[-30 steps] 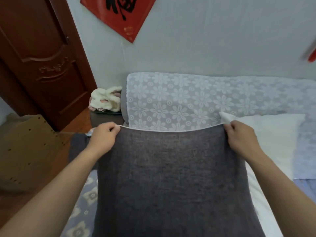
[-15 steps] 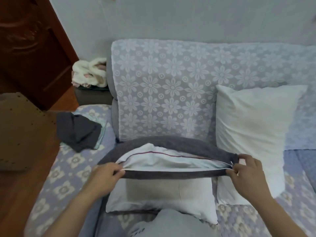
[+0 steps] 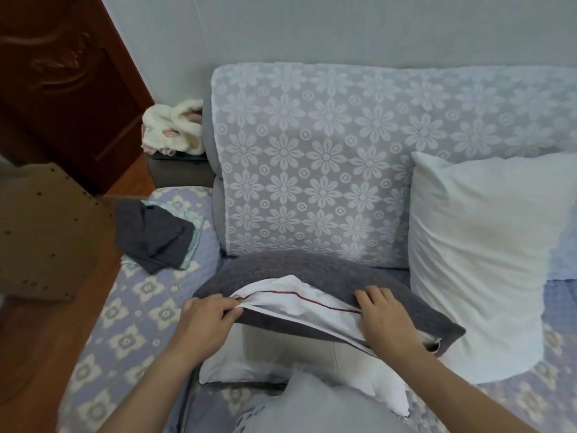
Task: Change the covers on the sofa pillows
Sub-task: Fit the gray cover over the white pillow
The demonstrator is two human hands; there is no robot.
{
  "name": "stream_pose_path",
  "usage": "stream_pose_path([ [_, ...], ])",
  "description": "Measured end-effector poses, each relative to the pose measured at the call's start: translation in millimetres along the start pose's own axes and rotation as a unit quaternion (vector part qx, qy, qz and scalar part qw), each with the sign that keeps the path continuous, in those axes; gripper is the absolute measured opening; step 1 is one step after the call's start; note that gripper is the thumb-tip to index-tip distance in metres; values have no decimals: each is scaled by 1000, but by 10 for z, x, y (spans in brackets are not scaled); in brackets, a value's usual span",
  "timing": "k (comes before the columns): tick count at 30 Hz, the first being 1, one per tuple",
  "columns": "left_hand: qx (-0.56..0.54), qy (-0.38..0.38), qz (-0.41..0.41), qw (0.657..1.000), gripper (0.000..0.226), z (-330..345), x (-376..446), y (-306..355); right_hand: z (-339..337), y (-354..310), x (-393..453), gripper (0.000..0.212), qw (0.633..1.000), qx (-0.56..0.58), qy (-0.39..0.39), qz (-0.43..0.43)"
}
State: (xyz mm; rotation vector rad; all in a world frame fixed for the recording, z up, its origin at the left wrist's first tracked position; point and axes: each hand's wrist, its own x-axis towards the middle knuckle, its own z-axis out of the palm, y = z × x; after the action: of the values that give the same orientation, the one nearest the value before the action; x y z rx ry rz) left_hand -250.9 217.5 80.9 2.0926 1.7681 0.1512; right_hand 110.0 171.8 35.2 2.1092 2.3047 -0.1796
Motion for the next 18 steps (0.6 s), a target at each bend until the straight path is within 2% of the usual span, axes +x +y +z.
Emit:
stream_pose_path([
  [2, 15, 2, 2, 1000, 24, 17, 9, 3, -48, 160, 43, 50, 998, -39, 4, 44],
  [5, 44, 3, 7, 999, 21, 32, 30, -3, -234, 282, 125, 44, 993, -59, 32, 93],
  [8, 70, -30, 17, 997, 21, 25, 53, 56, -508, 307, 224, 27, 983, -4, 99, 156],
  [10, 38, -10, 48, 998, 20, 18, 86, 170, -636, 292, 274, 24, 967, 49, 155, 196],
  [13, 20, 67, 104, 992, 33, 73, 281, 530, -710, 165, 272, 27, 955, 80, 217, 184],
  [16, 102, 47, 110, 988, 54, 215, 581, 1018, -734, 21, 264, 23, 955, 104, 235, 149],
  [18, 155, 49, 112, 980, 43, 276, 722, 1160, -762, -25, 267, 22, 953, 100, 249, 141],
])
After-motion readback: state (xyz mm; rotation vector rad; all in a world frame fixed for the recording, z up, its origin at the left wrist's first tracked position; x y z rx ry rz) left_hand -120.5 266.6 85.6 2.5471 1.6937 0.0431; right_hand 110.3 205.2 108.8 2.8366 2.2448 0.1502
